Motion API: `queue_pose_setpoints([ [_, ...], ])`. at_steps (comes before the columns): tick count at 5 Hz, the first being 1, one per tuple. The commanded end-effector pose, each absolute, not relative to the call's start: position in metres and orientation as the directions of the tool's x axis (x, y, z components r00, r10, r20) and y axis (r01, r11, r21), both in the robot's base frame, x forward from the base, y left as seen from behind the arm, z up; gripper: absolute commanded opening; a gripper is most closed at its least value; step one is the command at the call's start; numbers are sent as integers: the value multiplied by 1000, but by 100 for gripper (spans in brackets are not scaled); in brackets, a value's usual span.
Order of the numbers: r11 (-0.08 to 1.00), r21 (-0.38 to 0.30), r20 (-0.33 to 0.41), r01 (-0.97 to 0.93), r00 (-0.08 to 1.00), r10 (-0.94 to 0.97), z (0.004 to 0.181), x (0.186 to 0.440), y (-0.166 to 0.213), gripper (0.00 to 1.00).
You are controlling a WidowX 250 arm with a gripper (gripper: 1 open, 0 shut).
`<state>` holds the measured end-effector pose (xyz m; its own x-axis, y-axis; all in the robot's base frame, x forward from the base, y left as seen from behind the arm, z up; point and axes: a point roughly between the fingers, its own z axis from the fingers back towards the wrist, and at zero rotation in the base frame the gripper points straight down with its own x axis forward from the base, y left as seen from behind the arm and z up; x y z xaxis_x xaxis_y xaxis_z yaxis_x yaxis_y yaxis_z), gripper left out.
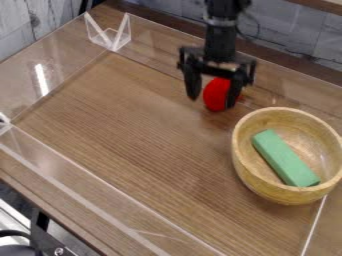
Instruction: Move the red fruit to the left side of the table
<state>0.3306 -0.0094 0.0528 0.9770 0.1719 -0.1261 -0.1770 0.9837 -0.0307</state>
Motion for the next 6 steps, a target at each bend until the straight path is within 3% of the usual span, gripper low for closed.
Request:
queue_pose_setpoints([
  [1, 985, -36, -77, -171, 983, 168, 62, 339, -4, 0],
  [2, 986, -52, -54, -157, 987, 154, 74, 341, 6, 0],
  [3, 985, -81, -9, -152, 988, 152, 97, 344, 10, 0],
  [5, 986, -120, 89, -117, 988, 128, 147, 325, 38, 0],
  [6, 989, -118, 82, -93, 991, 103, 144, 323, 17, 0],
])
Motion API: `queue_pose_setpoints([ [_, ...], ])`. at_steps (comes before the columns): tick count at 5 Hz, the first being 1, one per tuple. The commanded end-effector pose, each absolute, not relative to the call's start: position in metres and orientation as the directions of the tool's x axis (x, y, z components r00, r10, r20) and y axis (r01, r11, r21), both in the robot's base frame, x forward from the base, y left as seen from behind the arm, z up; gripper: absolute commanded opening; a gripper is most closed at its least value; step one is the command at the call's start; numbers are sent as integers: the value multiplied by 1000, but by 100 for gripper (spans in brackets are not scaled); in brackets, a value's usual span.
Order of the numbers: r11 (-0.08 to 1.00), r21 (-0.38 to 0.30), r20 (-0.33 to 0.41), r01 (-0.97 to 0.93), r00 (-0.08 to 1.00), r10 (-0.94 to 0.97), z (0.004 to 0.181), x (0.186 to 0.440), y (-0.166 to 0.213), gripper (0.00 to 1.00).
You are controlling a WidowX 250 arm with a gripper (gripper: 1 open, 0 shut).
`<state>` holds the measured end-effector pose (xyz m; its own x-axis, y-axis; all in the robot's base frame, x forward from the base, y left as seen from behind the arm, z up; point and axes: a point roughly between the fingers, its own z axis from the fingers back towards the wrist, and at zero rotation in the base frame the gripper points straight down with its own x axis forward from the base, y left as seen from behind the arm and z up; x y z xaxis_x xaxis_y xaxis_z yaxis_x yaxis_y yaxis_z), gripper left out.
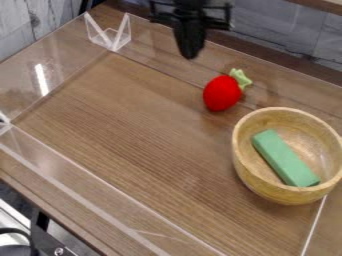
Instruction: Move the red fruit to the left side of the table
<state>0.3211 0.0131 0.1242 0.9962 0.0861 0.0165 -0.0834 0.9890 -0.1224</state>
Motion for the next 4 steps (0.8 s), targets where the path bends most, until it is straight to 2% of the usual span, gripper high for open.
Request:
queue_pose_setpoints([
  [1, 991, -111, 62, -75, 995, 82, 131, 324, -3, 100],
  [2, 991, -111, 77, -80, 993, 89, 142, 323, -3, 0],
  [4, 989, -120, 118, -87, 988, 102, 169, 325, 16, 0],
])
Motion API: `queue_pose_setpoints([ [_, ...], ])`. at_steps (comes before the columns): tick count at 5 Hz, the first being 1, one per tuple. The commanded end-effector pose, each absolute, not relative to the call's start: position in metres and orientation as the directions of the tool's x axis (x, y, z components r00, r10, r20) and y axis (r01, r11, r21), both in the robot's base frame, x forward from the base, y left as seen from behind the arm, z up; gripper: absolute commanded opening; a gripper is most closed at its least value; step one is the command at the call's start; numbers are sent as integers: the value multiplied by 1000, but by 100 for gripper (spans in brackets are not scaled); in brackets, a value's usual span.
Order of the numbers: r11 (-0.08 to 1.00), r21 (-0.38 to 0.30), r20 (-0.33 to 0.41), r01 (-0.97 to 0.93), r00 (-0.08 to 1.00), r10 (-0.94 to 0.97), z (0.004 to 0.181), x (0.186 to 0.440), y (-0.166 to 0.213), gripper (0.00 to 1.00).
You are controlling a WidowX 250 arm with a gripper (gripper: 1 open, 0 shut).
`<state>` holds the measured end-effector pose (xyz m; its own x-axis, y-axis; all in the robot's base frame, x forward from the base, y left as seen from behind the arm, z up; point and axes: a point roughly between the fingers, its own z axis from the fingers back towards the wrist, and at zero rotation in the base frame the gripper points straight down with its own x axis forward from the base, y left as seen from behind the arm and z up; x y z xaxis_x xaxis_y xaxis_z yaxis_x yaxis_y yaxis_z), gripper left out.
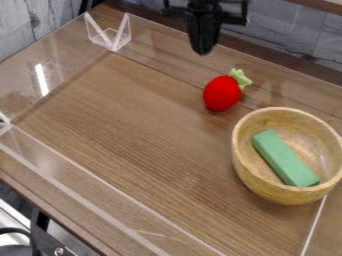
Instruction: Move the red fruit to the left side of the table
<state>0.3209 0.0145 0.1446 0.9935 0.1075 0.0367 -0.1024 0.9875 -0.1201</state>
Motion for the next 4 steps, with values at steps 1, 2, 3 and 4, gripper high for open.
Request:
queue_pose_setpoints([
  [1, 993, -109, 92, -47, 994, 58, 147, 328, 9, 100],
  [2, 995, -99, 57, -7, 998, 13, 121, 333, 0, 100],
  [3, 996, -92, 30, -5, 1000, 8, 106, 340, -2, 100],
  [4, 996, -87, 6, -6, 1000, 7, 92, 346, -2, 100],
])
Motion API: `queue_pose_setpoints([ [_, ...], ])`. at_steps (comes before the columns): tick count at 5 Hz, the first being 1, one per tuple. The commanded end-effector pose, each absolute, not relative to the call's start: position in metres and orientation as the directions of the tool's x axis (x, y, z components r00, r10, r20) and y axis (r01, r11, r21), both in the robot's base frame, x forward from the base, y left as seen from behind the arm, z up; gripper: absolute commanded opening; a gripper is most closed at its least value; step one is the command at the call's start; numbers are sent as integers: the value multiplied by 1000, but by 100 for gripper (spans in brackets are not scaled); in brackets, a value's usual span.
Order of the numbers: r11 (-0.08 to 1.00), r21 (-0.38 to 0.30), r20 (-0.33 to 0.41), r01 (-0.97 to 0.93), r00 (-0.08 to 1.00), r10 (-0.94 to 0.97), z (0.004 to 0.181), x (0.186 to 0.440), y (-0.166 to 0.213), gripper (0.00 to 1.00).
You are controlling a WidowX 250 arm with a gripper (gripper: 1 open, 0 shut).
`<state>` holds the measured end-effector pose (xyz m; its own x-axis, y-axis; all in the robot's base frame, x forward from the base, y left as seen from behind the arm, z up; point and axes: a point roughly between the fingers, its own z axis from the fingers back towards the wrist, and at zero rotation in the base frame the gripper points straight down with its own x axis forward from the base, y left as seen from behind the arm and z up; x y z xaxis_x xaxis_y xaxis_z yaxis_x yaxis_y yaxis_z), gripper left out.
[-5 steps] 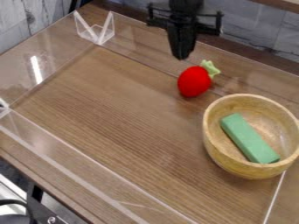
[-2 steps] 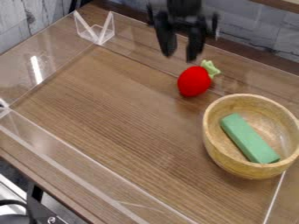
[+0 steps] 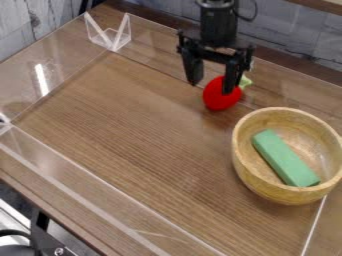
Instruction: Move the red fruit to the left side of the table
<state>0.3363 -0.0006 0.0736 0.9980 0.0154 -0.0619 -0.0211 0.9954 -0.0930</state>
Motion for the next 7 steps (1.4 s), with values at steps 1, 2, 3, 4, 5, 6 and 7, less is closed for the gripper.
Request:
queue_pose_setpoints([
  [1, 996, -85, -13, 39, 999, -41, 70, 344, -9, 100],
  [2, 993, -83, -13, 88, 996, -89, 61, 340, -13, 0],
  [3, 991, -81, 27, 107, 994, -105, 76, 333, 3, 0],
  [4, 991, -73, 90, 110, 991, -104, 101, 324, 22, 0],
  [5, 996, -64, 142, 65, 988, -55, 130, 328, 44, 0],
  [6, 991, -75, 145, 106, 985, -95, 128, 340, 23, 100],
  [7, 991, -80, 126, 108, 987, -98, 108, 345, 7, 100],
])
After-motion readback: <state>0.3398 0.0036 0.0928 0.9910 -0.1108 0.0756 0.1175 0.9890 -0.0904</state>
